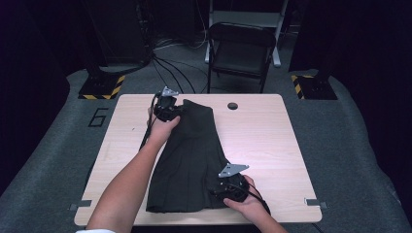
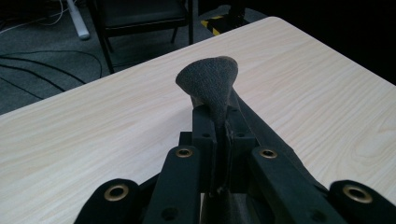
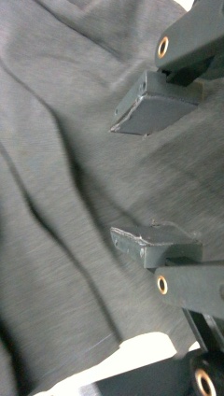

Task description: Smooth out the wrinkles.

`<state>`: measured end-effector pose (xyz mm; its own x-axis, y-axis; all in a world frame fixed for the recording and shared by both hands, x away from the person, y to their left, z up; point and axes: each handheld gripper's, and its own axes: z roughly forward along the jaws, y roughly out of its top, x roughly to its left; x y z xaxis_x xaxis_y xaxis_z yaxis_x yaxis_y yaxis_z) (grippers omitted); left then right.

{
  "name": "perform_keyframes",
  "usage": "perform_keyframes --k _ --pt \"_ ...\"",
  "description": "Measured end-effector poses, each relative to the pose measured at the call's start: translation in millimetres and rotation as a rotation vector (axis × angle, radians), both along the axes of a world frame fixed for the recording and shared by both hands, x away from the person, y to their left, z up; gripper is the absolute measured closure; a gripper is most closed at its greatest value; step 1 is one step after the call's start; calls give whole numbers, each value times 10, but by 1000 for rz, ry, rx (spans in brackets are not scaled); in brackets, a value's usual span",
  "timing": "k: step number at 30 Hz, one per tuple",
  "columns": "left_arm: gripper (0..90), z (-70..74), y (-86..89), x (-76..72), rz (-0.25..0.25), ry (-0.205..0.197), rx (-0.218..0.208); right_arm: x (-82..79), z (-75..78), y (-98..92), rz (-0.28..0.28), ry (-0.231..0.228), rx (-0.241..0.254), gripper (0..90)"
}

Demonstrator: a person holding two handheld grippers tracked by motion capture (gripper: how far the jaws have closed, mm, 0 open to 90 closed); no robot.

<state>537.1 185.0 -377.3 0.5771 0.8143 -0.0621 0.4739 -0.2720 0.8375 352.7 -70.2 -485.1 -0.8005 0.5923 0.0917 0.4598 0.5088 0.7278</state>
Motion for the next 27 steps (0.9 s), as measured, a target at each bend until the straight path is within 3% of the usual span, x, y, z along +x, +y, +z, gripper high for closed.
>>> perform_keyframes --k 3,9,12,14,18,21,27 --pt "853 16 -16 -22 -1 -5 2 0 64 53 7 -8 18 392" --pt "853 53 -10 -49 4 -6 0 16 137 270 31 -38 -21 359" --pt "852 74 -10 -57 0 -8 -9 33 67 342 45 -53 -105 360" --pt "853 81 -18 -63 -6 -13 -7 31 17 313 49 -37 -132 371" --pt "853 84 -2 -53 -4 -13 -6 24 -50 177 21 2 -116 382" --pt "853 82 -3 -53 -2 -11 -6 0 -99 115 34 1 -133 390" --pt "853 80 -19 -48 2 -13 -10 -35 -186 78 27 19 -117 428"
